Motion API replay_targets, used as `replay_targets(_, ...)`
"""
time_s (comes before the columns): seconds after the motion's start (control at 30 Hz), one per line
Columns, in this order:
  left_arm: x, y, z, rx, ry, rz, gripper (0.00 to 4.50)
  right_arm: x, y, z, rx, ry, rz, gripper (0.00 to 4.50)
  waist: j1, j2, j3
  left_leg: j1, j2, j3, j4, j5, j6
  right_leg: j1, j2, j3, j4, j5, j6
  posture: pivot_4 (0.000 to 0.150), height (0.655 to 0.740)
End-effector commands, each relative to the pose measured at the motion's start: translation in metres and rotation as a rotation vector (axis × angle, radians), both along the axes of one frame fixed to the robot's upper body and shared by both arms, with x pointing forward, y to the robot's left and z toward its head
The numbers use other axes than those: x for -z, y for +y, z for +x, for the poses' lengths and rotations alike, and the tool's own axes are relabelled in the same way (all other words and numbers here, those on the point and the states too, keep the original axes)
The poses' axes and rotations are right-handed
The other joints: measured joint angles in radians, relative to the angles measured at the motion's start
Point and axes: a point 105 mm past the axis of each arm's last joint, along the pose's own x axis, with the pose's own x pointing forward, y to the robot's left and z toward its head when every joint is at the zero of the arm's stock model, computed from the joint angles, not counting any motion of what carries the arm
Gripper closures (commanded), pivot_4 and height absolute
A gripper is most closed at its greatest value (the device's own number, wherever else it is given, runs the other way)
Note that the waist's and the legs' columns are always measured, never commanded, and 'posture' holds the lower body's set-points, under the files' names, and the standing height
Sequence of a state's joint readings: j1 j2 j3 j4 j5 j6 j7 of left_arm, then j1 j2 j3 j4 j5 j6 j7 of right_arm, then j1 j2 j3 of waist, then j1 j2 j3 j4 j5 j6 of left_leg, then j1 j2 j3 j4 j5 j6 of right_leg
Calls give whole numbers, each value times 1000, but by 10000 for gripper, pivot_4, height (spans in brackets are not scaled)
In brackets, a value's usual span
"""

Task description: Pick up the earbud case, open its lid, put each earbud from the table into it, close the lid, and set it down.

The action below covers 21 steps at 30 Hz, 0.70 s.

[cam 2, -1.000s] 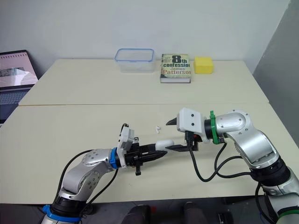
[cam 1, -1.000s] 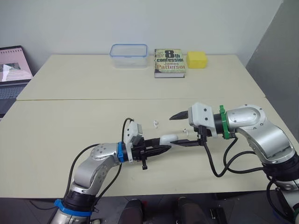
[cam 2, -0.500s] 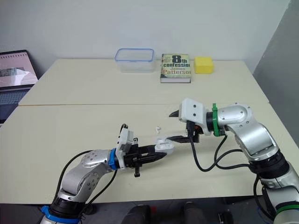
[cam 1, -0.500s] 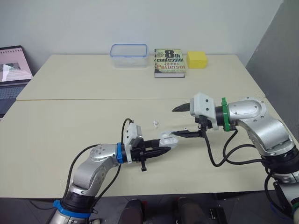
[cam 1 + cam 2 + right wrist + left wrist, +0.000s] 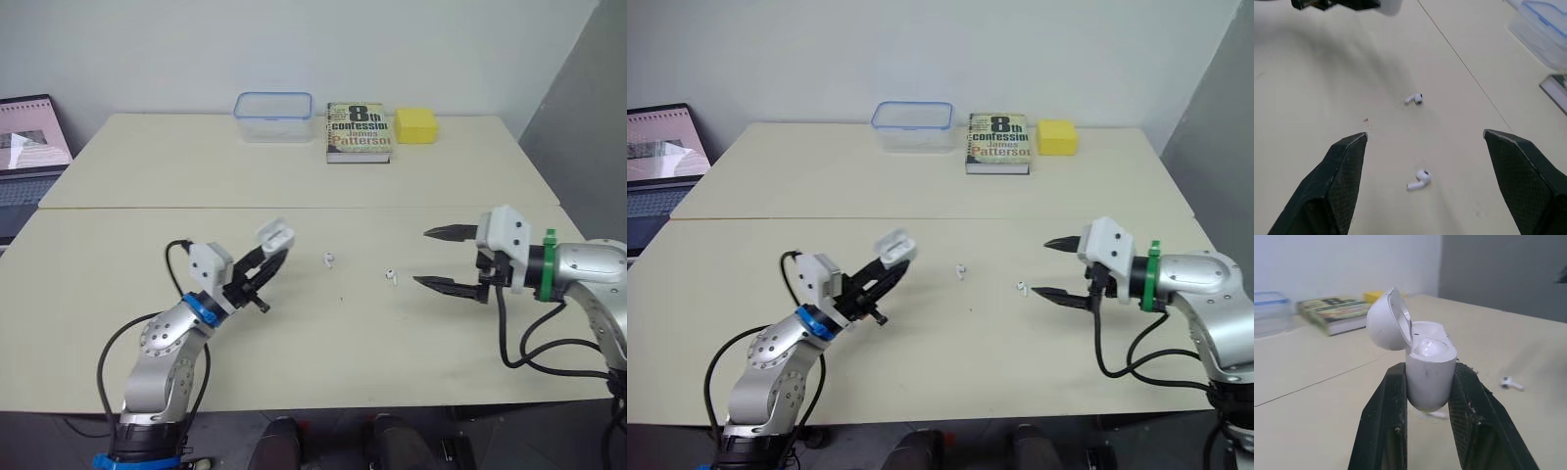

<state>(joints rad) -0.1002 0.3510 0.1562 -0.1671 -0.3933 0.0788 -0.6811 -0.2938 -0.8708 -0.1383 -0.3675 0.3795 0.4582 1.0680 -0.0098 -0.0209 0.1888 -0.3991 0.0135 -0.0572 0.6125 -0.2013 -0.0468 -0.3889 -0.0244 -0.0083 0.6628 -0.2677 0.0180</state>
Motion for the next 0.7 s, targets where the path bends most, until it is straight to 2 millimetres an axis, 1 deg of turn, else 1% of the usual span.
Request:
replay_targets(0.03, -5, 21, -2, -101, -31, -14, 37346, -10, -27, -8, 70, -44, -6, 5379, 5, 0, 0, 0, 0, 0, 0, 0, 0, 0, 0, 0, 0, 0, 0, 1500, 7400)
replay_targets(0.2, -4, 31, -2, -143, -43, 3, 37346, 11, -49, -27, 102, 42, -92, 5379, 11, 0, 0, 0, 0, 0, 0, 0, 0, 0, 0, 0, 0, 0, 0, 1500, 7400)
replay_targets(0.3, -5, 33, -1, -159, -53, 3, 37346, 21, -61, -32, 131, 73, -139, 5379, 9, 0, 0, 1, 0, 1, 0, 0, 0, 1, 0, 0, 0, 0, 0, 1500, 7400)
replay_targets(0.4, -3, 33, 0, -160, -53, 5, 37346, 26, -67, -33, 160, 94, -140, 70, 8, 0, 0, 1, 0, 1, 0, 0, 0, 1, 0, 1, 0, 0, 0, 1500, 7400)
replay_targets(0.47, -2, 33, 0, -159, -53, 6, 37346, 27, -67, -32, 160, 93, -141, 0, 8, 0, 0, 1, 0, 1, 0, 0, 0, 1, 0, 1, 0, 0, 0, 1500, 7400)
replay_targets(0.53, -1, 33, 1, -161, -52, 7, 37346, 26, -64, -27, 169, 68, -138, 0, 8, 0, 0, 1, 0, 2, 0, 0, 0, 1, 0, 1, 0, 0, 0, 1500, 7400)
replay_targets(0.63, 0, 33, 2, -161, -51, 10, 37346, 22, -50, -20, 142, 42, -106, 0, 7, 0, 0, 1, 0, 2, 0, 0, 0, 1, 0, 1, 0, 0, 0, 1500, 7400)
replay_targets(0.7, 0, 32, 3, -161, -50, 11, 37346, 18, -35, -16, 112, 26, -76, 0, 7, 0, 0, 1, 0, 1, 0, 0, 0, 1, 0, 1, 0, 0, 0, 1500, 7400)
